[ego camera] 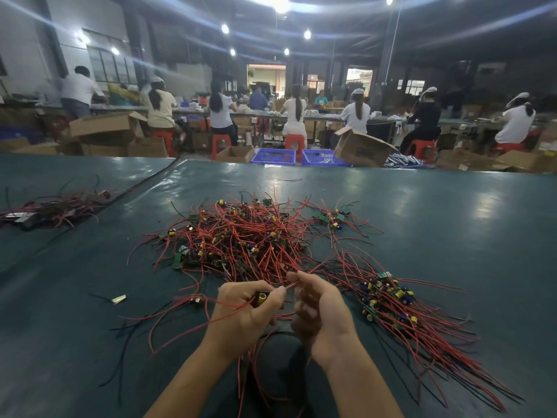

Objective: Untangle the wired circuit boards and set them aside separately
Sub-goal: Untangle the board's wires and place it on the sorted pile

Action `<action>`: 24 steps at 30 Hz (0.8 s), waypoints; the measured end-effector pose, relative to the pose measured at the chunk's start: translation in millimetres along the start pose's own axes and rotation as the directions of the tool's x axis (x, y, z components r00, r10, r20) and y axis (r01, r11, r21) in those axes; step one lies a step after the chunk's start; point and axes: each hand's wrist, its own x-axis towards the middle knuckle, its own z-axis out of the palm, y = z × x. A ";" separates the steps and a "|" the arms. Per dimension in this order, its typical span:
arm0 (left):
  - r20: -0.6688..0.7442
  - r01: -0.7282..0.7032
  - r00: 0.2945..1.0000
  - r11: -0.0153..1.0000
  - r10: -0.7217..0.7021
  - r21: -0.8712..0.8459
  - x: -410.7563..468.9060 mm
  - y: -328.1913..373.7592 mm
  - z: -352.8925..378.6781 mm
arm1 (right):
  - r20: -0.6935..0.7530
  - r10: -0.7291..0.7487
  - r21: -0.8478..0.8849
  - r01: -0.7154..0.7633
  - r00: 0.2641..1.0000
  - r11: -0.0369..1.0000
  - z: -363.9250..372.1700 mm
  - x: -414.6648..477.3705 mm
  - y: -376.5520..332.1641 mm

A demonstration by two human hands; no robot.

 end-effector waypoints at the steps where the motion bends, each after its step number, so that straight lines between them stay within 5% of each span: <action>1: -0.047 -0.065 0.997 0.997 0.064 -0.030 -0.5 2.0 -2.1 | -0.007 -0.012 0.052 0.013 1.000 0.999 0.2 -1.6 -5.2; 8: 0.074 -0.002 0.997 0.986 0.014 -0.164 0.1 7.7 1.2 | -0.090 -0.096 0.280 0.118 0.991 0.953 -17.1 3.3 -26.0; 13: -0.097 0.145 0.974 0.892 -0.205 -0.427 8.3 5.8 -5.6 | -0.093 -0.271 0.218 0.285 0.958 0.933 -10.5 -2.9 -21.8; 17: -0.057 0.266 0.892 0.622 -0.449 -0.736 12.2 -0.6 -9.0 | 0.099 -0.395 0.210 0.368 0.913 0.906 -4.3 -12.9 -18.4; 20: -0.051 0.222 0.853 0.450 -0.519 -0.865 16.3 -1.5 -12.3 | 0.321 -0.407 0.124 0.389 0.855 0.913 -3.3 -18.0 -15.2; 24: -0.030 0.189 0.895 0.439 -0.446 -0.878 18.8 0.5 -18.9 | 0.522 -0.306 0.128 0.281 0.796 0.951 -4.1 -22.3 -12.3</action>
